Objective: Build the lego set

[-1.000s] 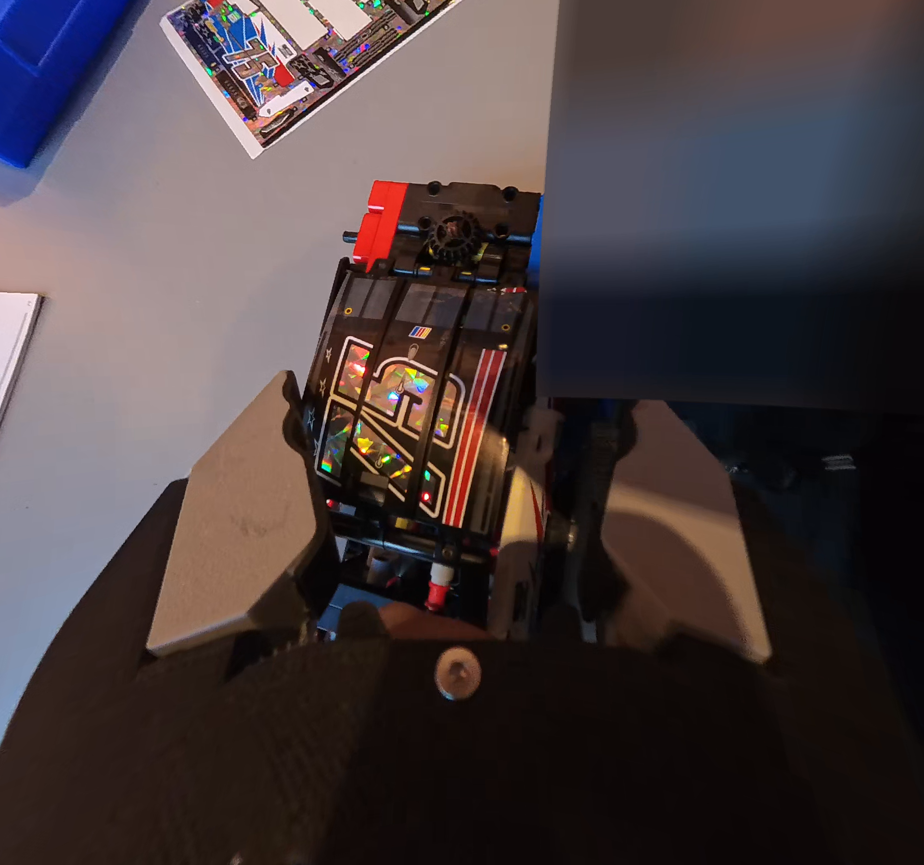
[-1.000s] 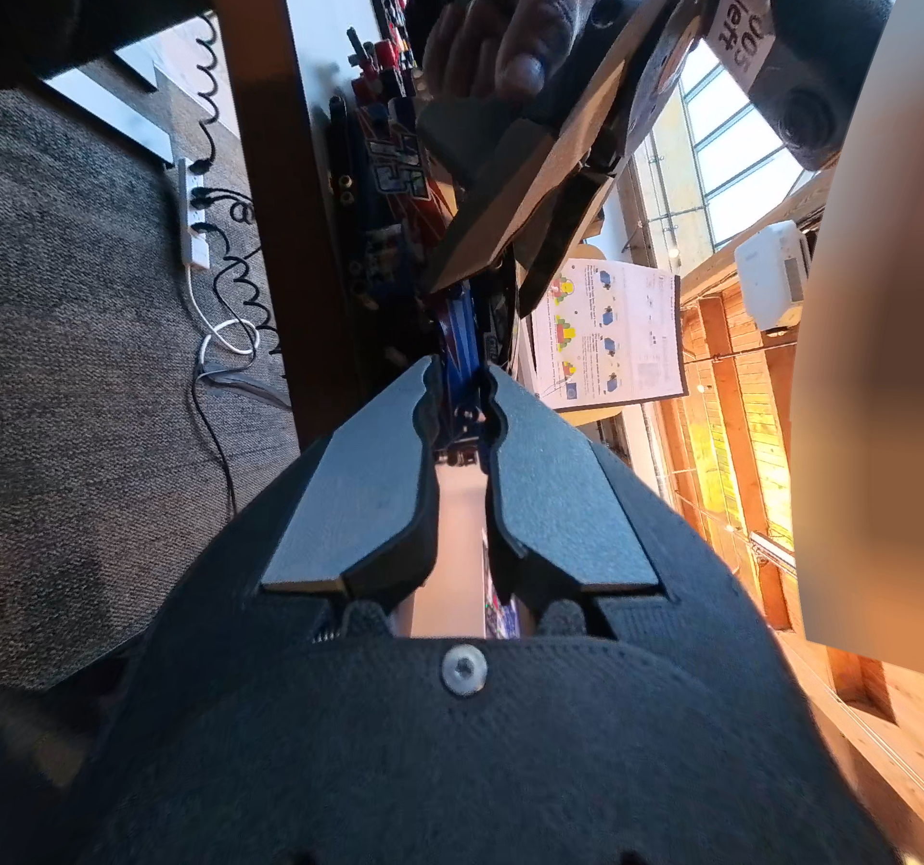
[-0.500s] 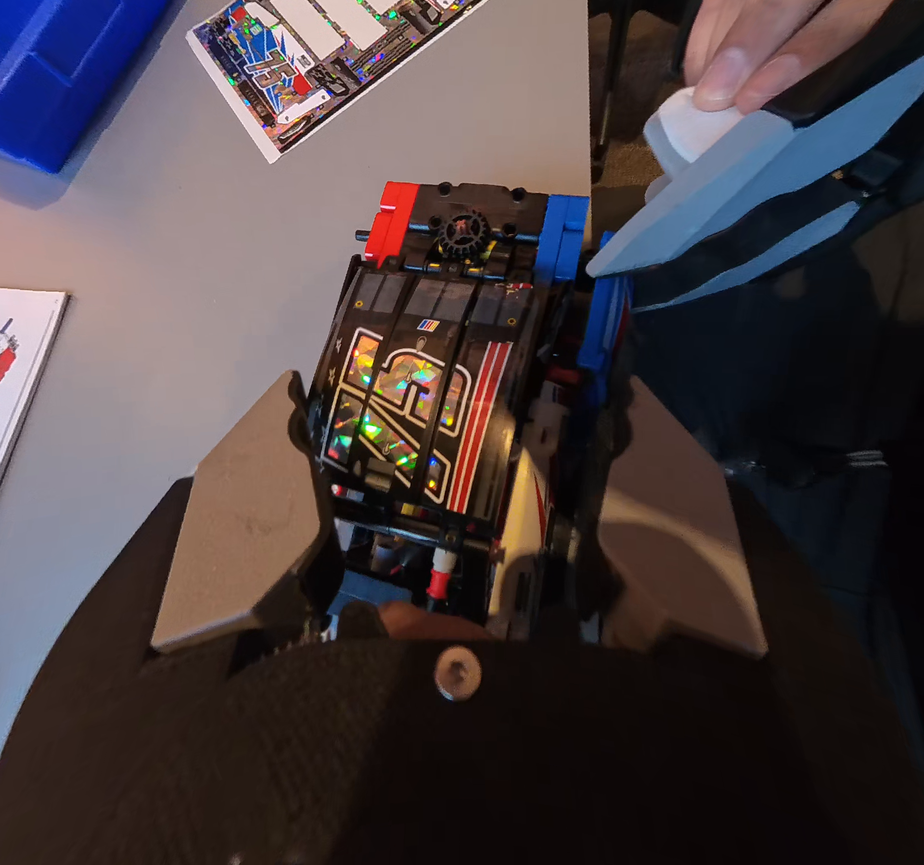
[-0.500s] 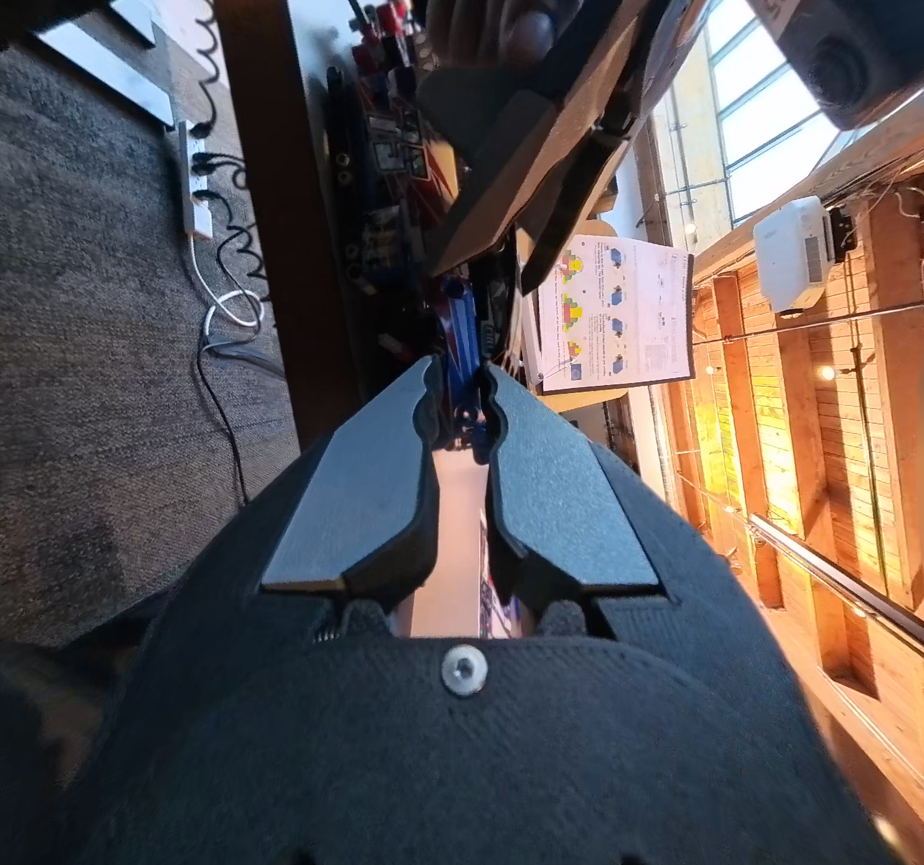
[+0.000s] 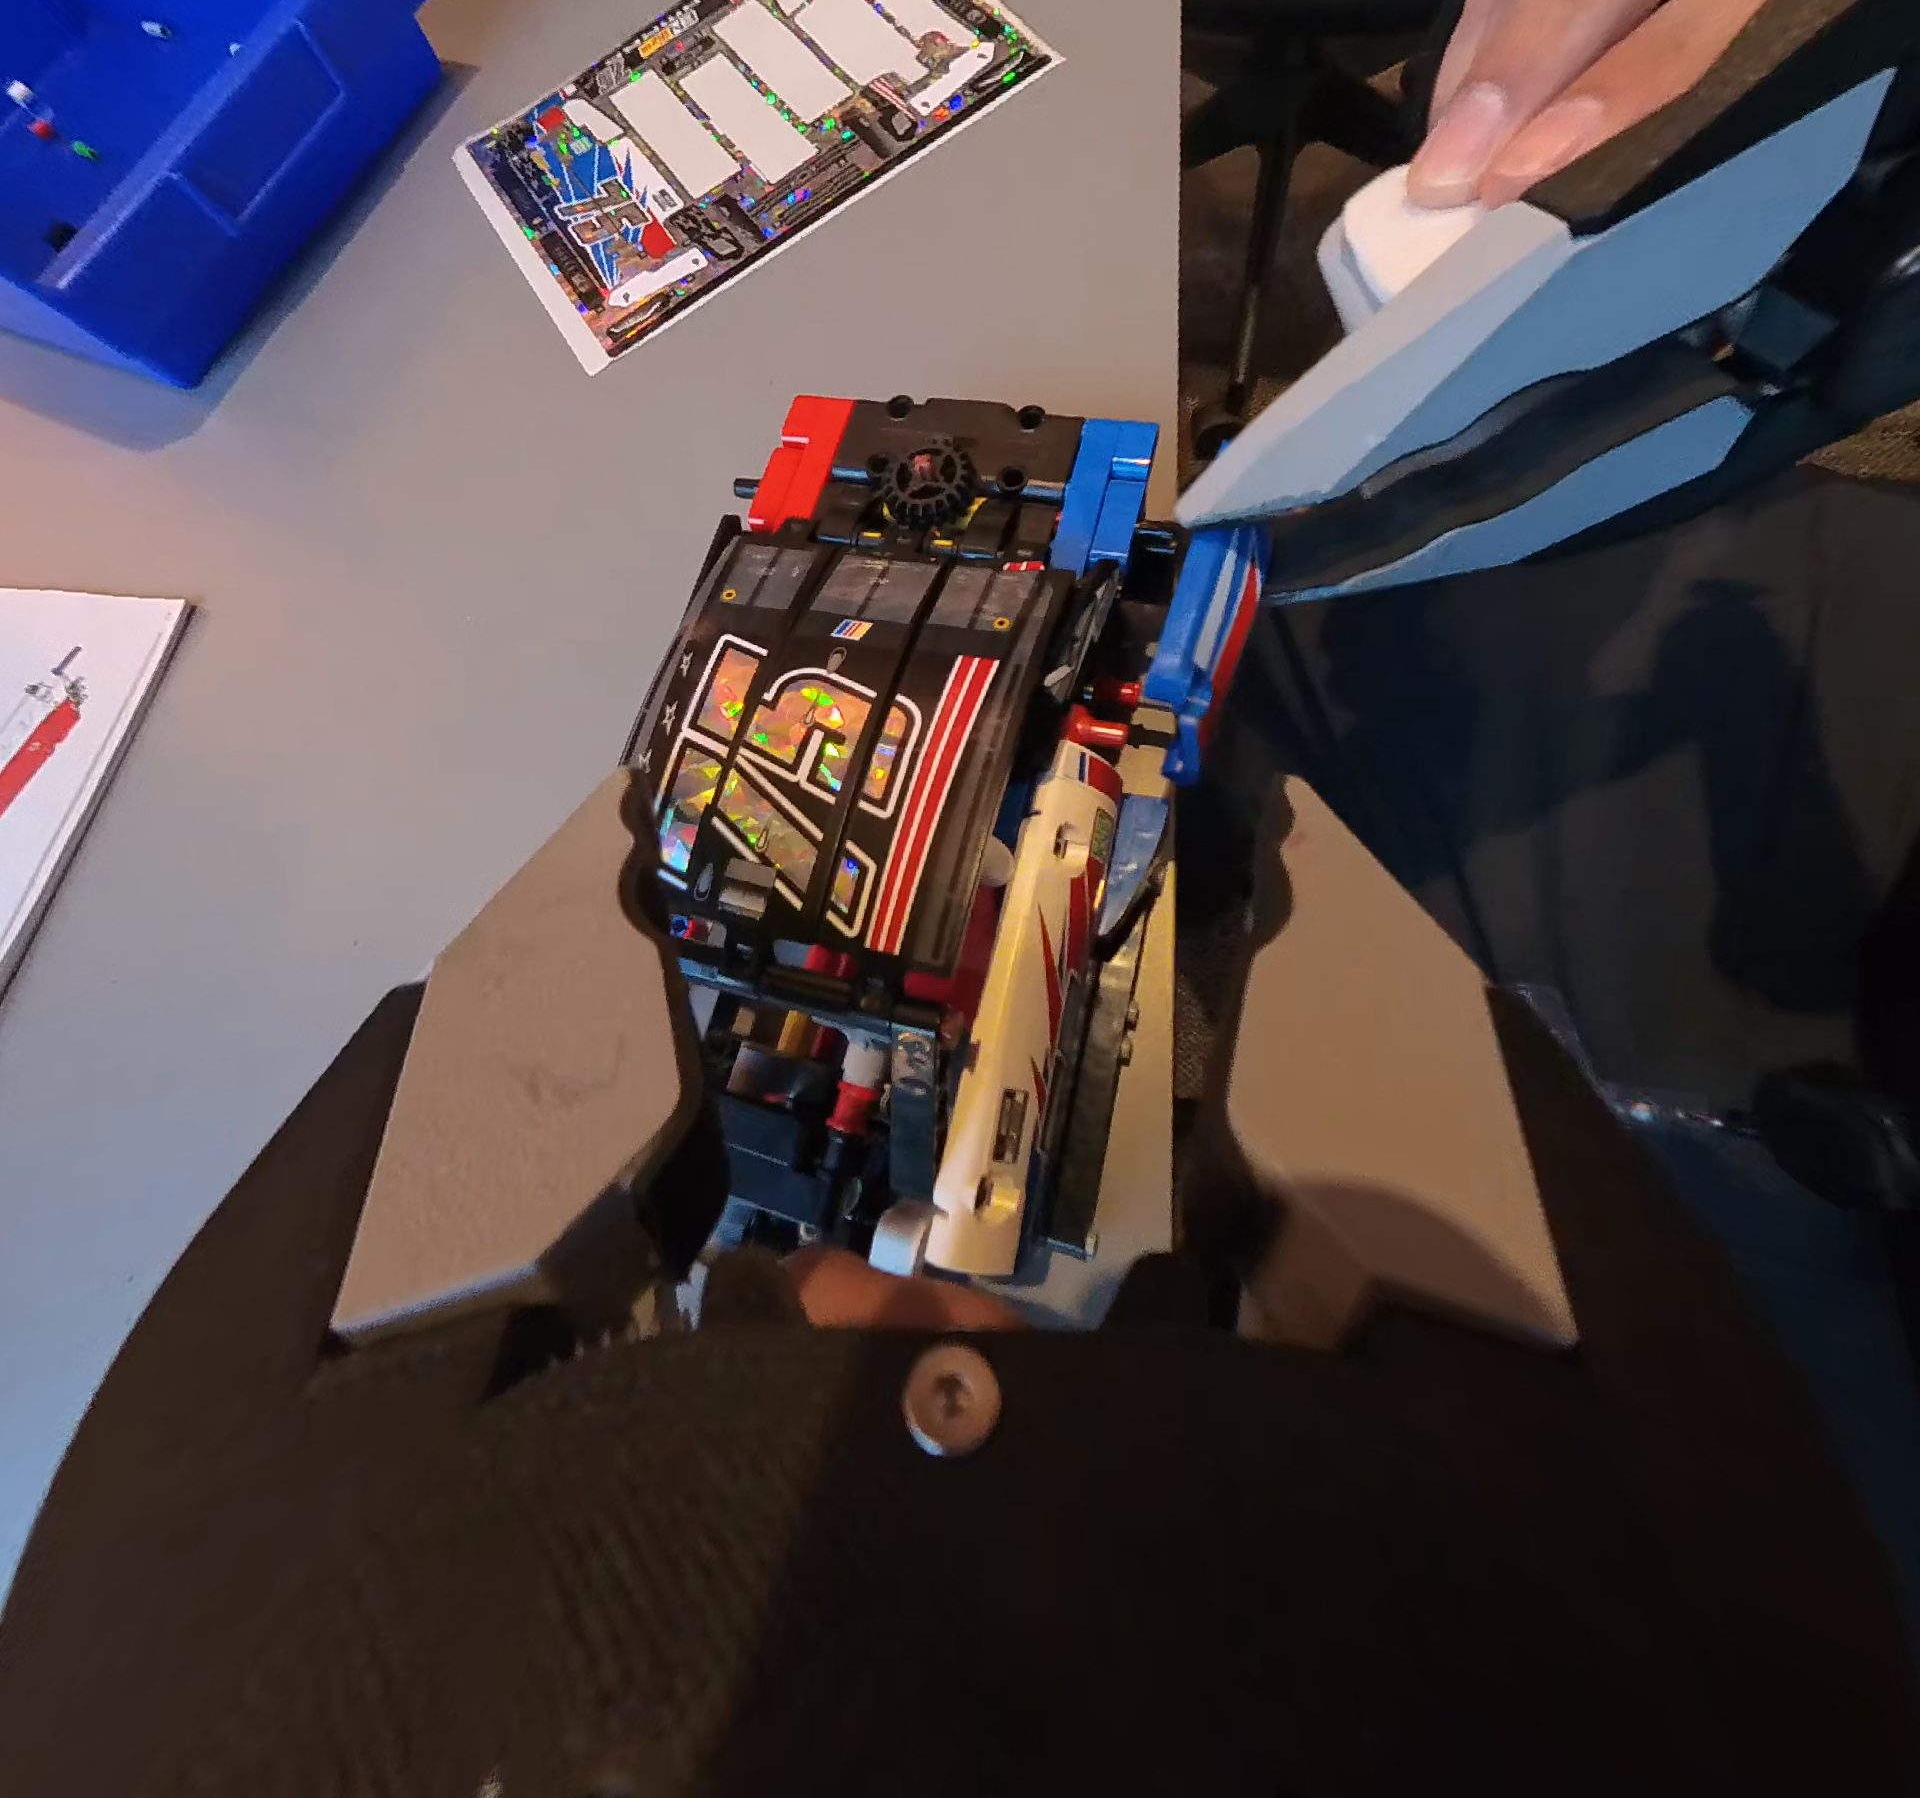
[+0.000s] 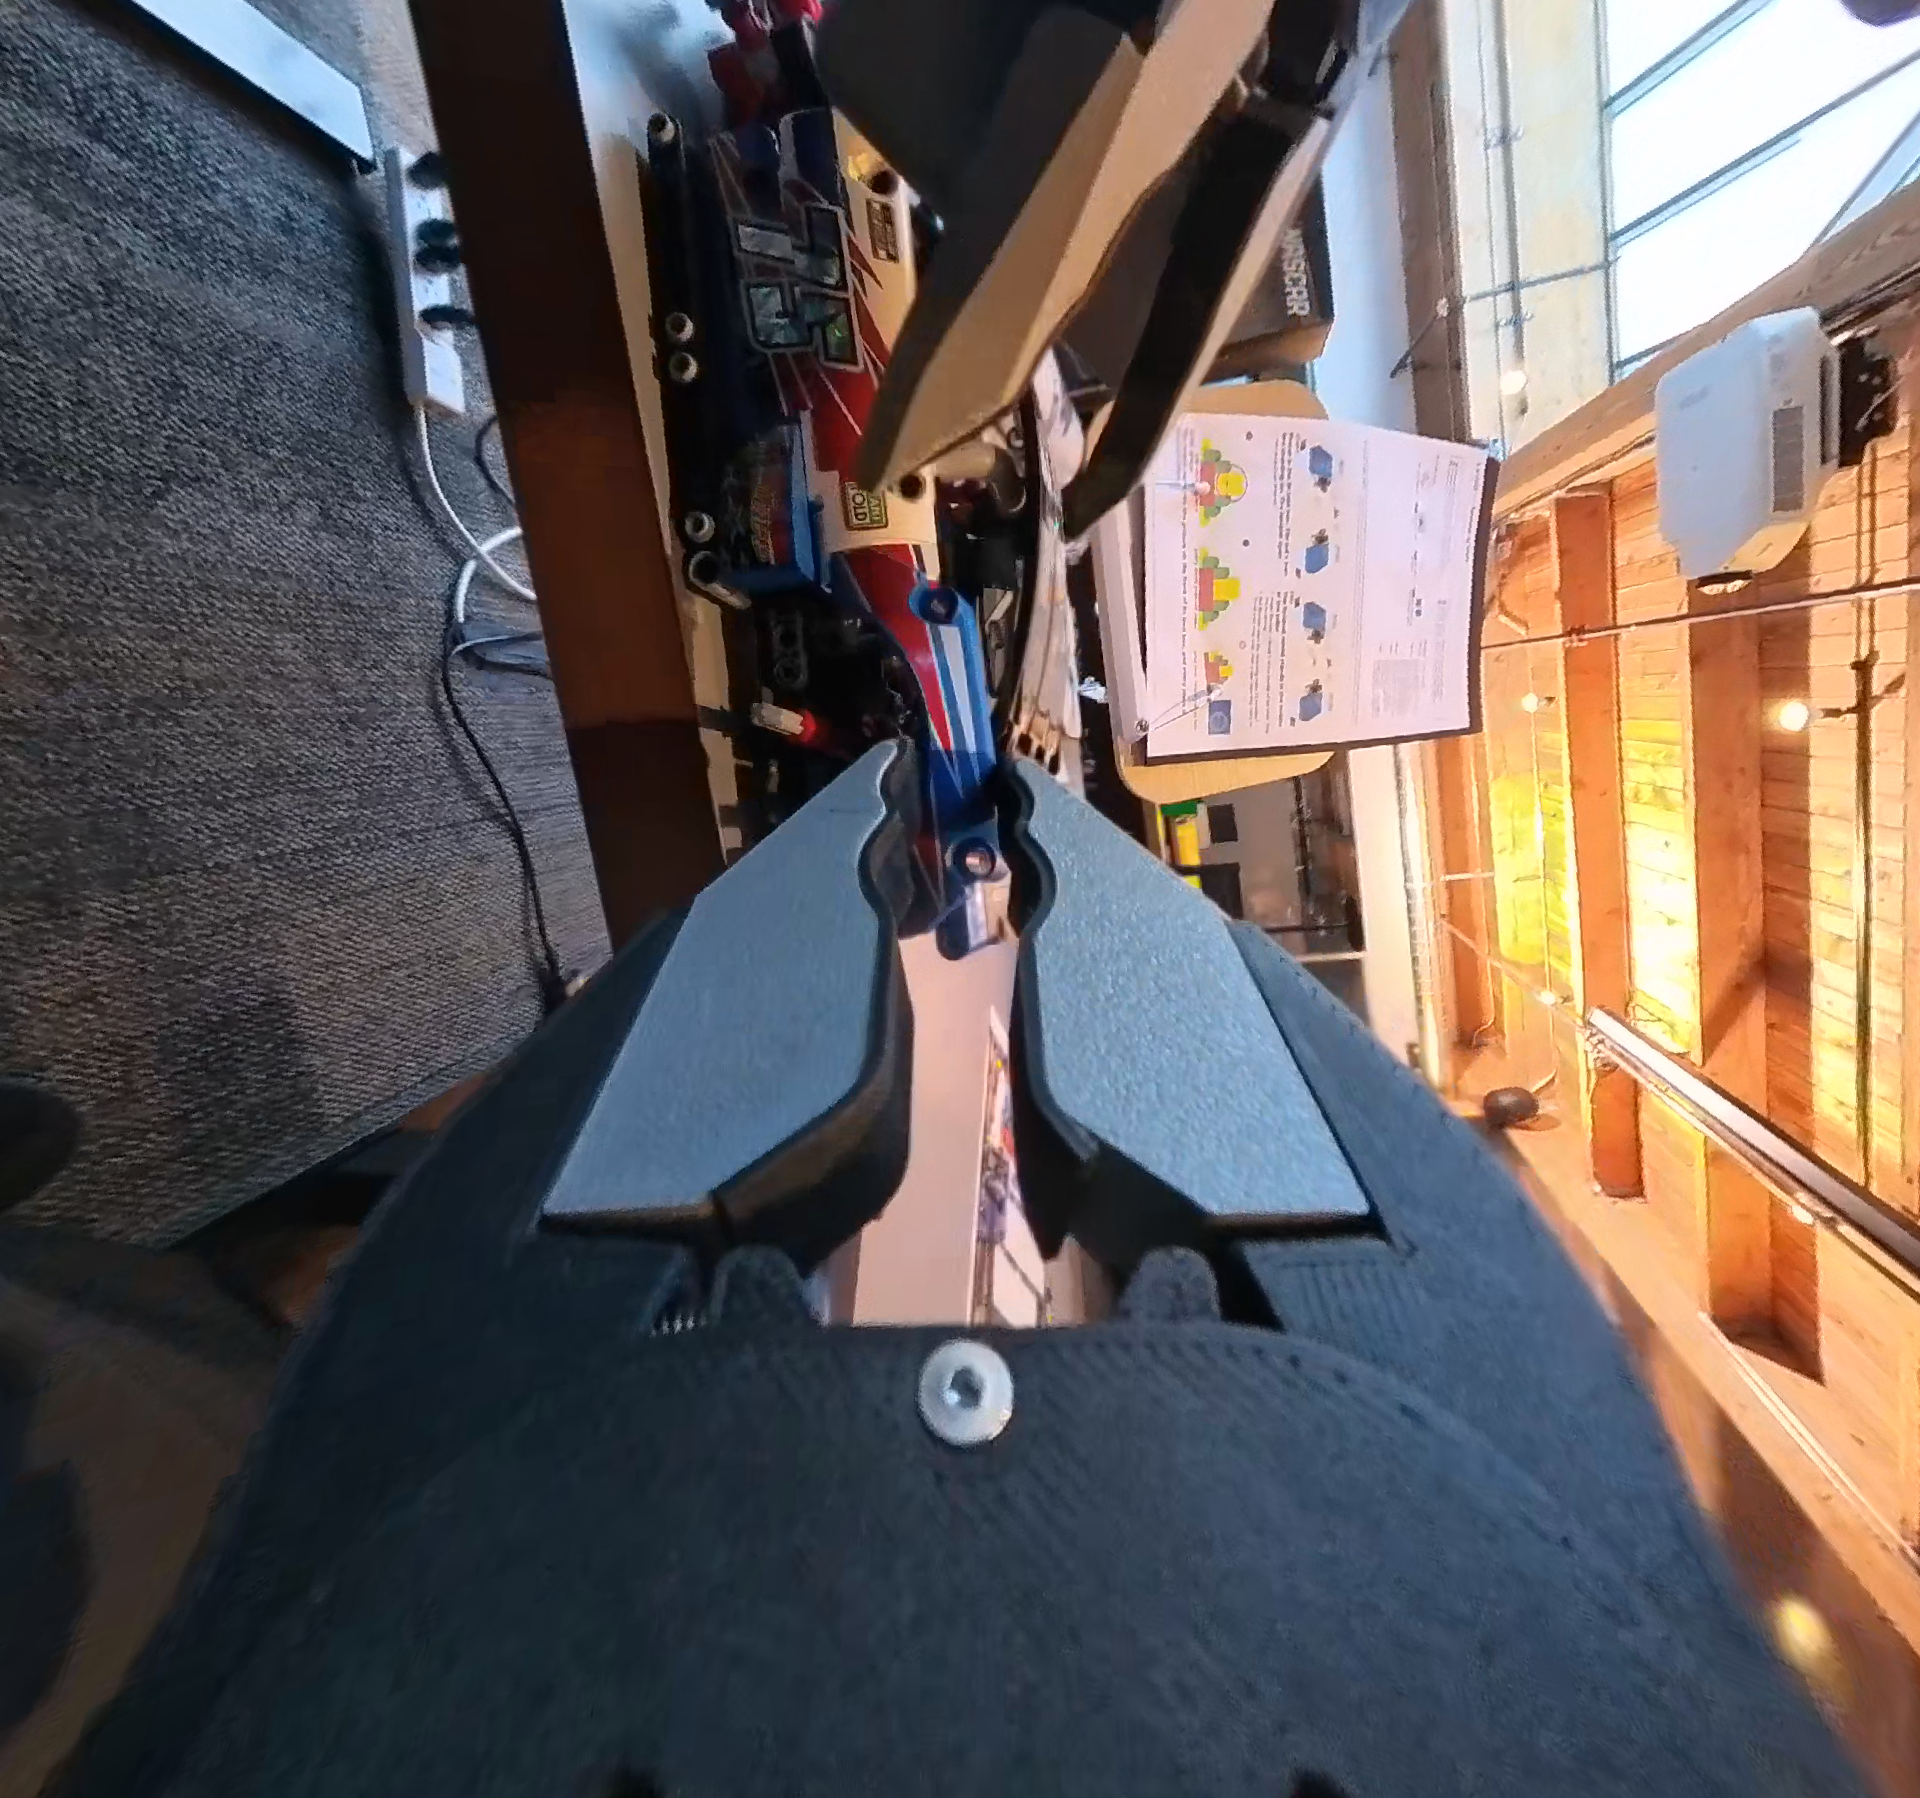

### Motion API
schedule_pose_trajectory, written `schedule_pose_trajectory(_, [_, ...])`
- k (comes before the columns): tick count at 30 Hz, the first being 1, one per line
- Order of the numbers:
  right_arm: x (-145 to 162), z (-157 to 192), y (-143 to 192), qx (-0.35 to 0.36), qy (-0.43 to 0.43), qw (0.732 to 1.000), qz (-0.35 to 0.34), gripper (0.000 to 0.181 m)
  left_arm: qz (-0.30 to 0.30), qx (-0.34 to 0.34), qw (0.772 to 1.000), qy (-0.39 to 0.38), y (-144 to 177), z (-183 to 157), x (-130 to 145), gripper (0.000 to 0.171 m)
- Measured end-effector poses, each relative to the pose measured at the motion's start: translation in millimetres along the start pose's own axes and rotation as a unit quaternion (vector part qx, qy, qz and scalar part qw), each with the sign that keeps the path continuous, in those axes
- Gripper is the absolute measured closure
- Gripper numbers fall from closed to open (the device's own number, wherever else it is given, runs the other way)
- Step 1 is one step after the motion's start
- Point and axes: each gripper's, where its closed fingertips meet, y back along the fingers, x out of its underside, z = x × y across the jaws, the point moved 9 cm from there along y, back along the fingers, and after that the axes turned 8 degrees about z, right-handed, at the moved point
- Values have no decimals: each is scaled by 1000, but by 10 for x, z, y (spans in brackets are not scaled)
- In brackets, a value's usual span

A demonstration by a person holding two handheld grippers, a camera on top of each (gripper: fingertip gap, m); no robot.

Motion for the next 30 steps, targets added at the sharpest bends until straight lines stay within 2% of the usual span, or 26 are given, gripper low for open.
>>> schedule_pose_trajectory(6, [19,-24,-77,1,-12,1000,14,169,2,4,1000,11,35,37,48,62])
schedule_pose_trajectory(17, [-4,-34,-65,9,-9,1000,-5,170,8,-4,1000,28,95,83,117,65])
schedule_pose_trajectory(19, [-9,-29,-40,8,-4,1000,-9,170,7,-8,999,31,180,124,105,65])
schedule_pose_trajectory(23, [5,-8,-18,0,-7,1000,-13,169,-40,4,996,76,459,294,61,68])
schedule_pose_trajectory(26, [25,14,-31,-8,-13,1000,-10,169,-21,16,997,76,477,300,68,65])
schedule_pose_trajectory(30, [29,37,-39,-17,-18,1000,-11,170,1,19,998,59,340,236,67,63])
